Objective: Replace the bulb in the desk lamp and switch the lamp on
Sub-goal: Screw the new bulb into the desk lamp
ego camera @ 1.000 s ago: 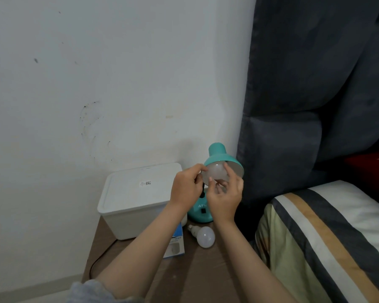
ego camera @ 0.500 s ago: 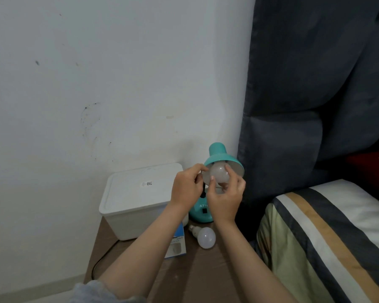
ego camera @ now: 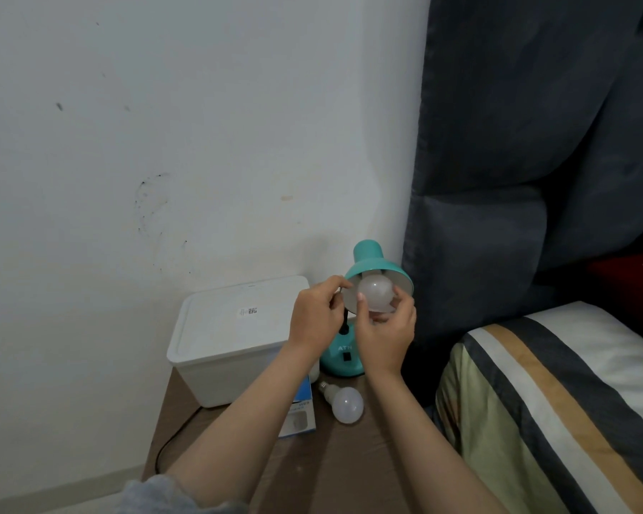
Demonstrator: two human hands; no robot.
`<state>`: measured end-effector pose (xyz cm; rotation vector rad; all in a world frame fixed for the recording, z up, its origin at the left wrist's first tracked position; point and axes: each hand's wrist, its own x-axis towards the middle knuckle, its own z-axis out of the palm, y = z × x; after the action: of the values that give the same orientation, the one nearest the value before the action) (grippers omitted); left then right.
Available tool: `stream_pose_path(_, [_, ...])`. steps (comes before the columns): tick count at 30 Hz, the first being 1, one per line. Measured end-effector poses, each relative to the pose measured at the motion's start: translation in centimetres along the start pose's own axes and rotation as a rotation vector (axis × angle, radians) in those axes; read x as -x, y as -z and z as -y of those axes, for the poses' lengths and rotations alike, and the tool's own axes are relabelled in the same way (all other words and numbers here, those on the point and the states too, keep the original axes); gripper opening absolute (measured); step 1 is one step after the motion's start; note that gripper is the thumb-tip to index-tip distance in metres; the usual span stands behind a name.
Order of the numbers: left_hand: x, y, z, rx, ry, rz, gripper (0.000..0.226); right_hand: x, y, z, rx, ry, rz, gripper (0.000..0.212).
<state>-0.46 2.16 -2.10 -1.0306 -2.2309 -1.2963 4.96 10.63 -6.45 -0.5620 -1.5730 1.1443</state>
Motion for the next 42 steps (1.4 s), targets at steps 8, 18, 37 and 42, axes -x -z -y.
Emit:
stream_pose_path(8, [0.0, 0.0, 0.1, -0.006, -0.004, -0.003, 0.024, 0.1, -0.1, -1.0, 0.005, 0.119, 0.014, 0.051])
stream_pose_path(18, [0.1, -0.1, 0.1, -0.017, 0.006, -0.011, 0.023, 0.1, -0.4, -0.7, -0.004, 0.071, -0.008, 0.050])
stream_pose_path(37, [0.1, -0.1, 0.1, -0.016, -0.007, -0.008, 0.022, 0.1, -0.1, -0.5, -0.077, -0.091, 0.006, 0.049])
stream_pose_path(42, [0.2, -0.2, 0.2, -0.019, 0.000, -0.019, 0.022, -0.4, 0.0, -0.2, -0.073, -0.131, 0.000, 0.051])
